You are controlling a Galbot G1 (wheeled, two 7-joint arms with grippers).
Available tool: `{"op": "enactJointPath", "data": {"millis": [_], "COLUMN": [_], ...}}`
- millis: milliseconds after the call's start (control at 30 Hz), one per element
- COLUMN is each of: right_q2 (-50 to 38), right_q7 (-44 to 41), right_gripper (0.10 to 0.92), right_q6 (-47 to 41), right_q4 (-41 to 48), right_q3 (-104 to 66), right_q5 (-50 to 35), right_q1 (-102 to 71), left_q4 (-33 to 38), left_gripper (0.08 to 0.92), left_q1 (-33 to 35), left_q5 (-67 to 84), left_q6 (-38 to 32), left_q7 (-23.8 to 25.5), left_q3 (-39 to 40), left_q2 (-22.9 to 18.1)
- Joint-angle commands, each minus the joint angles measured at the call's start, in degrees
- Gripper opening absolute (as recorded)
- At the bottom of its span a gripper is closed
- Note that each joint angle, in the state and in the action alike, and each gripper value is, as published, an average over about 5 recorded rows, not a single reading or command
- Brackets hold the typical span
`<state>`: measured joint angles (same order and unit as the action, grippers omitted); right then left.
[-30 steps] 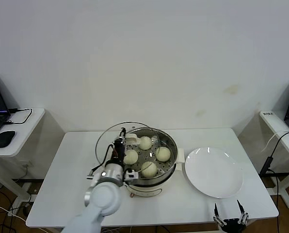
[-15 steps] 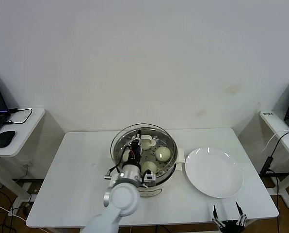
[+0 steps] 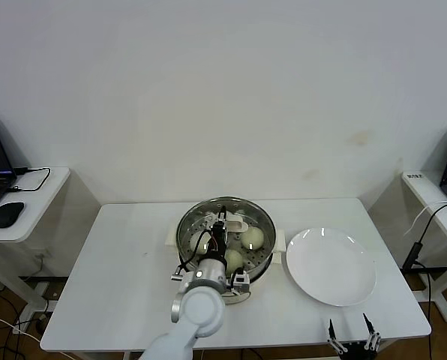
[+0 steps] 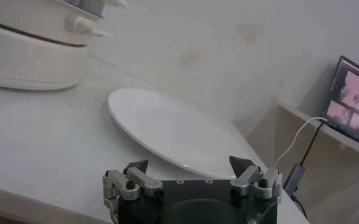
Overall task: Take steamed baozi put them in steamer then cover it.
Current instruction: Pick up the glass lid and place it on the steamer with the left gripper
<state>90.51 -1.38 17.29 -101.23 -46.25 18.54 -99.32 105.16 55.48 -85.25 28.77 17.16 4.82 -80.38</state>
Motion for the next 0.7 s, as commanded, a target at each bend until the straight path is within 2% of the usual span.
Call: {"op": "enactJointPath", "data": {"millis": [33,433,700], "right_q2": [-0.03,-0.07,-0.07], "right_q7": [-0.03,-0.19,-0.28], "right_gripper": [0.823,0.823,0.823], "right_q6": [0.1,0.24,0.33], "right_q4": [0.2,0.39,0.63], "right_q3": [0.05,0.15,0.31], "right_q5": [0.04,0.04,0.1], "right_q1": [-0.01,-0.13,-0.05], "left_q4": [-1.2,-2.0,0.02], "left_gripper": [0.145,0.145,0.161], "left_q1": [0.09,0.09,1.22], "left_q5": [-0.68,-0.56,0.59], "left_q6": [-0.2,-0.41,-0.16], "left_q7": [-0.09,-0.39,-0.66], "left_q3": [-0.14,-0.64,-0.89], "left_q2": [-0.53,-1.46,-1.53]}}
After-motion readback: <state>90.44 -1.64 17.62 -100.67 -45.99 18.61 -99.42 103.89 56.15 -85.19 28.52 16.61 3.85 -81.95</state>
